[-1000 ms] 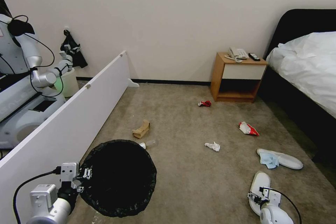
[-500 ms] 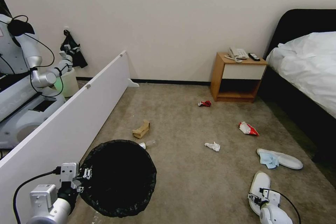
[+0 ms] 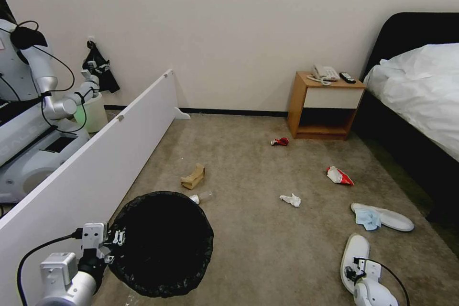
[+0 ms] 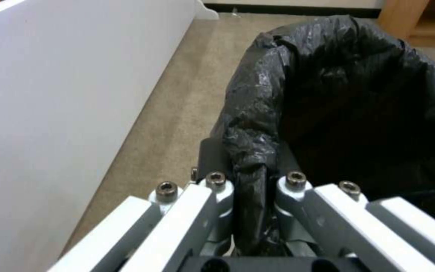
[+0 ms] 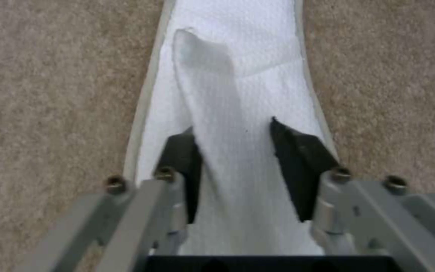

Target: Pick up the trash bin, then pick up the garbage from the floor and place it into the trash bin.

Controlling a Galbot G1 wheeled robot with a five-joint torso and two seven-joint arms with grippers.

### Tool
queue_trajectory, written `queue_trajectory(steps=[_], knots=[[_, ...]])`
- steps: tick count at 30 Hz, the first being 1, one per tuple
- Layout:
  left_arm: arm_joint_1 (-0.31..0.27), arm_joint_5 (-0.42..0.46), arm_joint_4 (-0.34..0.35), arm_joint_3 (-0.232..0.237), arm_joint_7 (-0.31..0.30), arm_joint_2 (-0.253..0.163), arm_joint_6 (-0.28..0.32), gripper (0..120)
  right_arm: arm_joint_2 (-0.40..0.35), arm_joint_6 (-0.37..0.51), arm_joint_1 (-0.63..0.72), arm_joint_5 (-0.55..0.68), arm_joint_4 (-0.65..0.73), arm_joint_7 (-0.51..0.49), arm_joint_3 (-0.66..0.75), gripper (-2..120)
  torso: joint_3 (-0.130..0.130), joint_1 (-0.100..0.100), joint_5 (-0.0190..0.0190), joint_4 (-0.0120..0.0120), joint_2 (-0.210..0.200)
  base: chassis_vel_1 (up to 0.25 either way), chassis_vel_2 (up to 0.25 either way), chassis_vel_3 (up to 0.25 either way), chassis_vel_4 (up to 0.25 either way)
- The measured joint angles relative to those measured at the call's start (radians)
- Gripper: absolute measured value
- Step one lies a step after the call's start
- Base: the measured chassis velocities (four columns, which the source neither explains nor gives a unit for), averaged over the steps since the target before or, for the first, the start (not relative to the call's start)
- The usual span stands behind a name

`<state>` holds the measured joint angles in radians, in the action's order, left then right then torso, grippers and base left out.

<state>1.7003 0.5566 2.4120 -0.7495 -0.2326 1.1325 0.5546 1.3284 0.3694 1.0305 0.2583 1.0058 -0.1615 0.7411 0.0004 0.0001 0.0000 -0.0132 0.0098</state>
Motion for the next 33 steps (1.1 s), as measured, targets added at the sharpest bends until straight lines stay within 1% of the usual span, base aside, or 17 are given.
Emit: queue_trajectory(steps=[1, 2, 3, 4, 7, 8, 9, 10, 21, 24, 26, 27, 30, 31, 33], knots=[[0.000, 0.000, 0.000, 0.000, 0.000, 0.000, 0.000, 4, 0.000, 0.000, 0.000, 0.000, 0.000, 0.000, 0.000, 33, 0.000, 0.000, 0.0000, 0.0000, 0.000, 0.000, 0.000, 0.000, 0.000], [0.000, 0.000, 0.000, 0.000, 0.000, 0.000, 0.000, 4, 0.000, 0.000, 0.000, 0.000, 0.000, 0.000, 0.000, 30, 0.000, 0.000, 0.0000, 0.0000, 0.000, 0.000, 0.000, 0.000, 0.000], [0.000, 0.000, 0.000, 0.000, 0.000, 0.000, 0.000, 4, 0.000, 0.000, 0.001, 0.000, 0.000, 0.000, 0.001, 24, 0.000, 0.000, 0.0000, 0.0000, 0.000, 0.000, 0.000, 0.000, 0.000], [0.000, 0.000, 0.000, 0.000, 0.000, 0.000, 0.000, 4, 0.000, 0.000, 0.001, 0.000, 0.000, 0.000, 0.001, 24, 0.000, 0.000, 0.0000, 0.0000, 0.000, 0.000, 0.000, 0.000, 0.000], [-0.001, 0.000, 0.000, 0.000, 0.000, -0.001, 0.000, 4, 0.000, 0.001, 0.002, -0.001, 0.001, 0.000, 0.002, 7, 0.000, 0.000, 0.0000, 0.0000, 0.000, 0.000, 0.000, 0.000, 0.000], [-0.001, 0.000, 0.000, 0.000, 0.000, -0.001, 0.000, 4, 0.000, 0.001, 0.002, -0.001, 0.001, 0.000, 0.002, 7, 0.000, 0.000, 0.0000, 0.0000, 0.000, 0.000, 0.000, 0.000, 0.000], [-0.001, 0.000, 0.000, 0.000, 0.000, -0.001, -0.001, 4, 0.000, 0.001, 0.003, -0.002, 0.003, 0.000, 0.002, 2, 0.000, 0.000, 0.0000, 0.0000, 0.000, 0.000, 0.000, 0.000, 0.000], [-0.001, 0.000, 0.000, 0.000, 0.000, -0.001, -0.001, 4, 0.000, 0.002, 0.003, -0.002, 0.004, 0.000, 0.002, 0, 0.000, 0.000, 0.0000, 0.0000, 0.000, 0.000, 0.000, 0.000, 0.000], [0.001, 0.000, 0.002, 0.000, 0.000, 0.001, -0.002, 4, -0.005, 0.006, 0.008, 0.000, 0.013, 0.000, 0.001, 0, 0.000, 0.000, 0.0000, 0.0000, 0.000, 0.000, 0.000, 0.000, 0.000], [-0.001, -0.001, 0.002, 0.001, 0.000, 0.003, -0.002, 4, -0.010, 0.006, 0.021, 0.008, 0.034, -0.001, 0.002, 0, 0.000, 0.000, 0.0001, 0.0001, 0.000, 0.000, 0.000, 0.000, 0.000], [-0.004, -0.002, 0.002, 0.004, 0.000, 0.004, -0.003, 4, -0.021, 0.011, 0.049, 0.035, 0.086, -0.004, 0.005, 0, 0.000, 0.000, 0.0001, 0.0000, 0.000, 0.000, 0.000, 0.000, 0.000], [-0.004, -0.002, 0.002, 0.004, 0.000, 0.004, -0.003, 4, -0.021, 0.011, 0.049, 0.035, 0.086, -0.004, 0.005, 0, 0.000, 0.000, 0.0001, 0.0000, 0.000, 0.000, 0.000, 0.000, 0.000], [-0.013, -0.002, 0.006, 0.010, 0.001, 0.007, -0.005, 4, -0.052, 0.019, 0.116, 0.089, 0.205, -0.008, 0.022, 0, 0.000, 0.000, 0.0002, 0.0000, 0.000, 0.000, 0.000, 0.000, 0.000], [-0.013, -0.002, 0.006, 0.010, 0.001, 0.007, -0.005, 4, -0.052, 0.019, 0.116, 0.089, 0.205, -0.008, 0.022, 0, 0.000, 0.000, 0.0002, 0.0000, 0.000, 0.000, 0.000, 0.000, 0.000], [-0.016, 0.001, 0.008, 0.010, 0.002, 0.006, -0.008, 4, -0.081, 0.017, 0.190, 0.128, 0.315, -0.010, 0.048, 0, 0.000, 0.000, -0.0003, -0.0001, 0.000, 0.000, 0.000, 0.000, 0.000]])
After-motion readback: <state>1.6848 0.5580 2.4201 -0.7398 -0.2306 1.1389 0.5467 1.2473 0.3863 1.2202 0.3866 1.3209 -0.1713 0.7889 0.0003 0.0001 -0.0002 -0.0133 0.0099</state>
